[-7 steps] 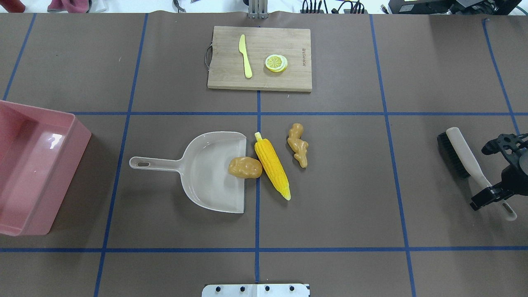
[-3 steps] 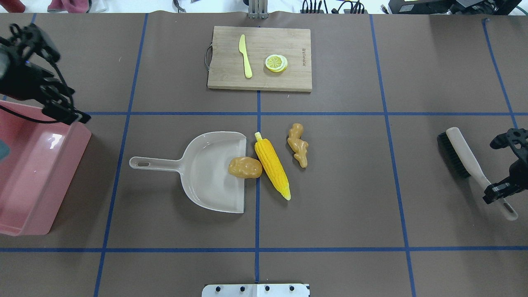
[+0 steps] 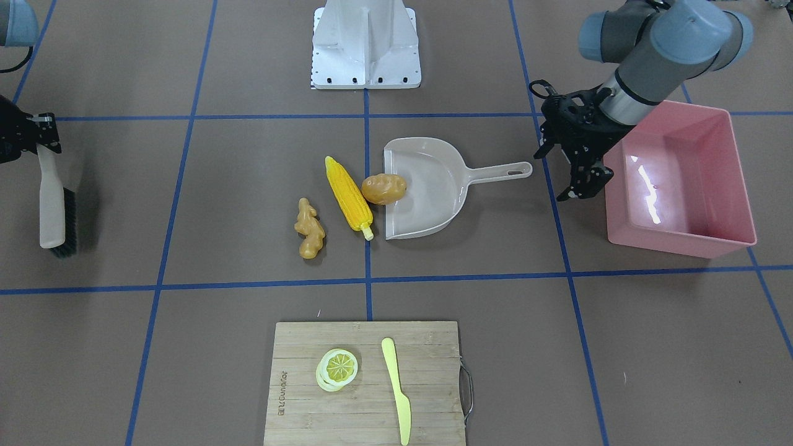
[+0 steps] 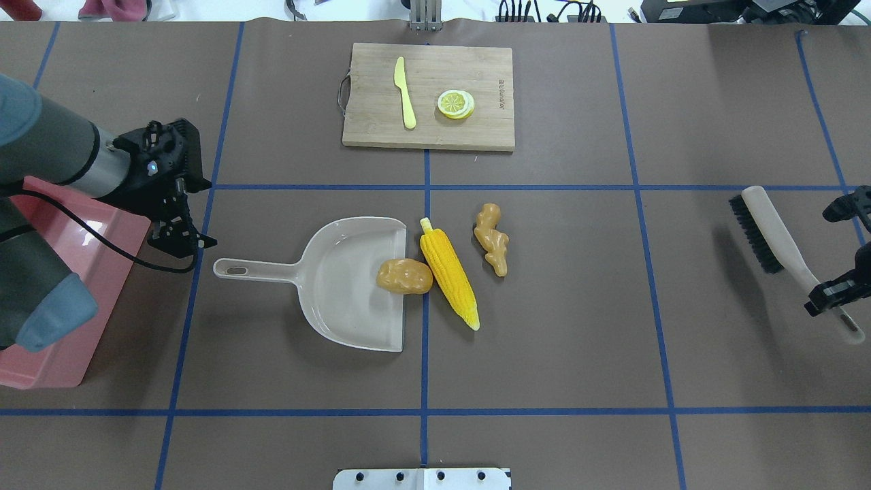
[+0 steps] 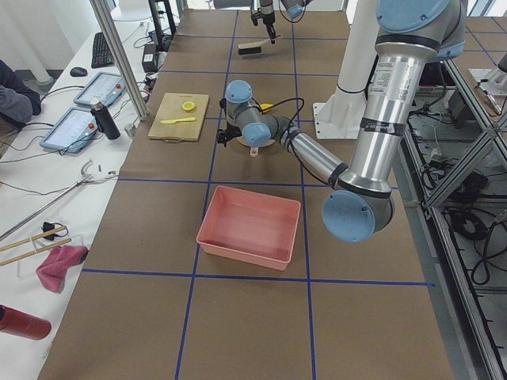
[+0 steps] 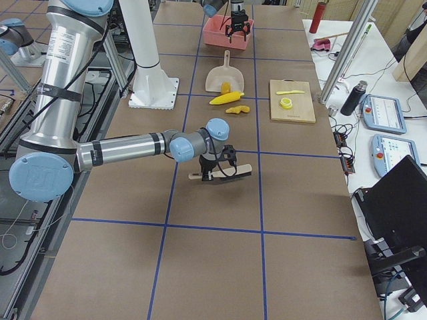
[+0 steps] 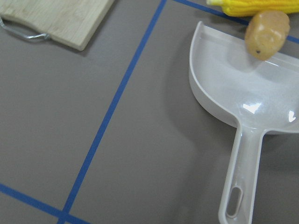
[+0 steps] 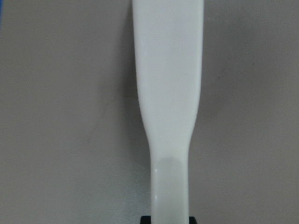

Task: Sweep and dump trash into bin
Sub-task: 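Grasp the white dustpan handle with the left gripper while the right gripper lifts the brush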

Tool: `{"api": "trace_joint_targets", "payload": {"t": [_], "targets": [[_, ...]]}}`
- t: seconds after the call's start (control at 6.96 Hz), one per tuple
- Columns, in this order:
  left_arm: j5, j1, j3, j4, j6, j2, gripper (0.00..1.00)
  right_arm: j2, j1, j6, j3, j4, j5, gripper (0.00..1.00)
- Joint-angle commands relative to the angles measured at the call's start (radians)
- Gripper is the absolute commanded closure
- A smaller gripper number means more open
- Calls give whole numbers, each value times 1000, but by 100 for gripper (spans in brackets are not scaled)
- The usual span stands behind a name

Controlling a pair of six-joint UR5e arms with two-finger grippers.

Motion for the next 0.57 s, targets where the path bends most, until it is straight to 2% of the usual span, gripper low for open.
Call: {"api": "trace_joint_targets", "payload": {"t": [0.0, 0.14, 0.29, 0.43], "targets": [[11, 58, 14, -8, 40, -9, 1, 165, 52, 1, 154, -290, -33, 100], [11, 88, 14, -9, 40, -9, 1, 295, -16, 10, 225, -484, -132, 100], [13, 96, 19, -2, 36, -6, 1, 409, -107, 21, 241, -613, -235, 100], [10, 98, 36, -9, 42, -1, 1, 451, -188, 66, 218, -618, -303, 100]]}}
